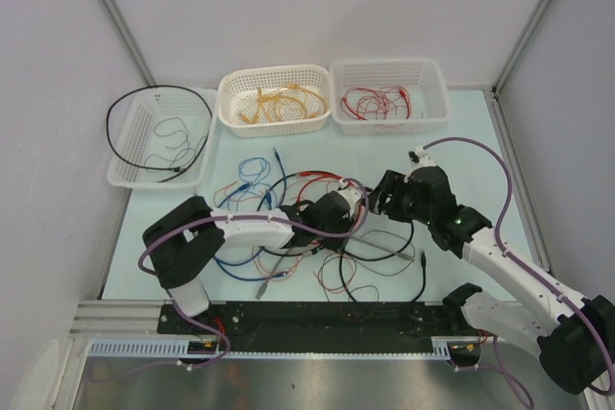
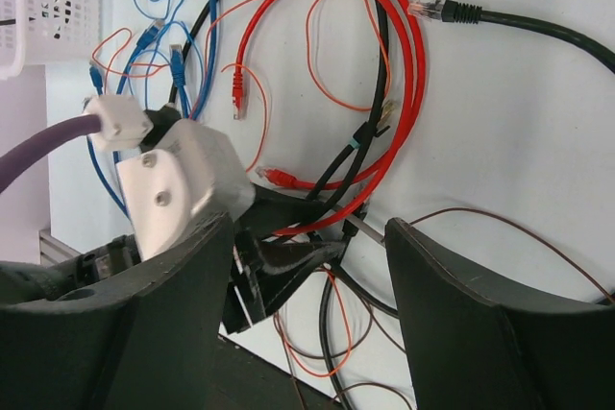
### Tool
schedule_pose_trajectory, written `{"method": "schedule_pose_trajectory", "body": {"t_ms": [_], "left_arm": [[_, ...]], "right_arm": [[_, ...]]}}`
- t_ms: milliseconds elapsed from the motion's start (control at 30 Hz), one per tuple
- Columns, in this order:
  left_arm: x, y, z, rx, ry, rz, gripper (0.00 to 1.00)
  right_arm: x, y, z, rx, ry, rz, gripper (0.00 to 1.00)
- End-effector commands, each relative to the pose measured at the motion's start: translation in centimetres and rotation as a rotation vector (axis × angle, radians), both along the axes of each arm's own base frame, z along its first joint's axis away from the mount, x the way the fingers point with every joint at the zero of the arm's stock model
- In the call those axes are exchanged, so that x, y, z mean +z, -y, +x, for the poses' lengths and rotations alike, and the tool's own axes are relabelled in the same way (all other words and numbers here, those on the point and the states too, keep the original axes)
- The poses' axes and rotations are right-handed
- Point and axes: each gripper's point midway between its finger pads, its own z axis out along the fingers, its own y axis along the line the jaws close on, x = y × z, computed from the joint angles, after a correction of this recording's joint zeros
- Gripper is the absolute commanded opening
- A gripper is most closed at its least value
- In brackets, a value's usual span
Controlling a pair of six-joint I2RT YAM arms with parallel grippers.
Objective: Untangle the cables
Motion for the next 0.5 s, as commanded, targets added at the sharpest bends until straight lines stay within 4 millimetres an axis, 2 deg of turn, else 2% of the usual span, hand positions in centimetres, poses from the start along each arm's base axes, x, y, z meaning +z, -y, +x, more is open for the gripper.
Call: {"method": "schedule_pose_trajectory", "body": {"t_ms": [0,67,100,167,200,267,367,467], "left_arm": [[0.2,0.9,0.7,0.007,0.008,0.021,0.3],[0.6,0.8,0.8,0.015,0.016,0.015,0.16],[2.0,0.9,1.1,0.021,0.043,-0.017,0.07],[3.2,0.5,1.1,0.031,0.068,-0.046,0.0],[5.5,0.7,1.3,0.034,0.109,-0.106,0.0],[7.4,0.4,1.2,0.025,0.147,-0.159,0.0],[11.6,0.7,1.2,0.002,0.232,-0.283,0.01],[14.2,0.7,0.7,-0.04,0.274,-0.346,0.01]], "right_arm": [[0.0,0.5,-0.1,-0.006,0.015,-0.016,0.69],[0.1,0.5,-0.1,-0.006,0.018,-0.018,0.69],[0.2,0.6,-0.2,-0.006,0.019,-0.017,0.69],[0.6,0.7,-0.2,-0.011,0.03,-0.008,0.69],[0.9,0.6,-0.3,-0.009,0.035,0.003,0.69],[1.7,0.3,-0.3,-0.006,0.05,0.035,0.7],[2.9,-0.7,-0.2,0.018,0.066,0.101,0.7],[4.0,-2.2,-0.6,0.077,0.074,0.172,0.7]]}}
